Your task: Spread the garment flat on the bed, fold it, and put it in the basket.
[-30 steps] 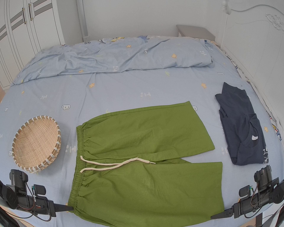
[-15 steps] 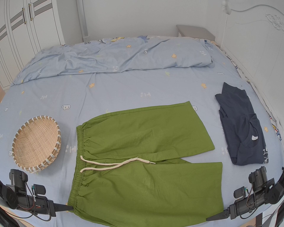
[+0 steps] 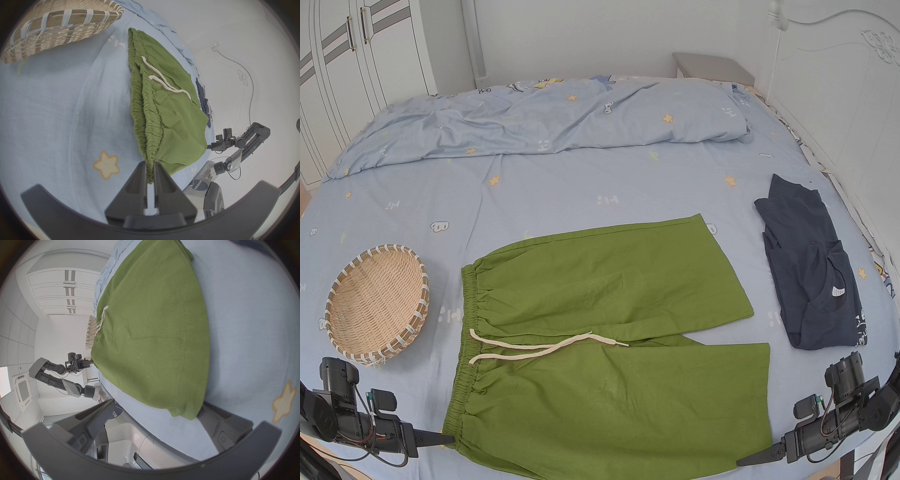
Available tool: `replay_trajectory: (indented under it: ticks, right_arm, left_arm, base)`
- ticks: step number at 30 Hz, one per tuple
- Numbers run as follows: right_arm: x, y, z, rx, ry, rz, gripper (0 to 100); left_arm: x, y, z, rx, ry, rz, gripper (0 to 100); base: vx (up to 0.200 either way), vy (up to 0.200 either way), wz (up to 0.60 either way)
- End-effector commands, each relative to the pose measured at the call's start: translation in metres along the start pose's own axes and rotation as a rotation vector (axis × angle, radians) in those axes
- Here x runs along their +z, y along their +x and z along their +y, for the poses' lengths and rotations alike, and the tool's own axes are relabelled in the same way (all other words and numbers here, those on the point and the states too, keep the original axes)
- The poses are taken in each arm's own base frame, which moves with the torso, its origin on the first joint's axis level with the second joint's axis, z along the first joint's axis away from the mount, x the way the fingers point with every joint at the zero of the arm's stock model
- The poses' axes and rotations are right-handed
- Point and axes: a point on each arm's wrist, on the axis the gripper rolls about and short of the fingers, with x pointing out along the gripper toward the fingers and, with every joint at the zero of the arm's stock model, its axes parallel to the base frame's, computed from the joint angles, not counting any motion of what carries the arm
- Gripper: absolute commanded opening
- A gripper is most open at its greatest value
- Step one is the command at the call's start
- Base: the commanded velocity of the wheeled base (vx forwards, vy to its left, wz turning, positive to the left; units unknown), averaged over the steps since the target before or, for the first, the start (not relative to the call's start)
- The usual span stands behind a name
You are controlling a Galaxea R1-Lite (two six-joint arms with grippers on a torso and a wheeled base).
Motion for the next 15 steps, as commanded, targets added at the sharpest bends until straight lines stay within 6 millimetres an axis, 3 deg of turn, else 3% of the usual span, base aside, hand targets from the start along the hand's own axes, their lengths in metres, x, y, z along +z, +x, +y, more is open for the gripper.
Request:
replay_trajectory:
  ticks: [1, 15]
  right_arm:
    - [-0.005, -0.001, -0.001, -0.009, 0.021, 0.012, 0]
    - [-0.012, -0.013, -0.009, -0.126, 0.117, -0.01, 0]
  left_arm:
    - [0.001, 0.0, 0.002, 0.004, -0.006, -0.004, 0]
    - [0.009, -0.011, 0.013, 0.062, -0.039, -0.089, 0]
  base:
    - [0.0, 0.0, 0.0]
    - [0.0, 0.0, 0.0]
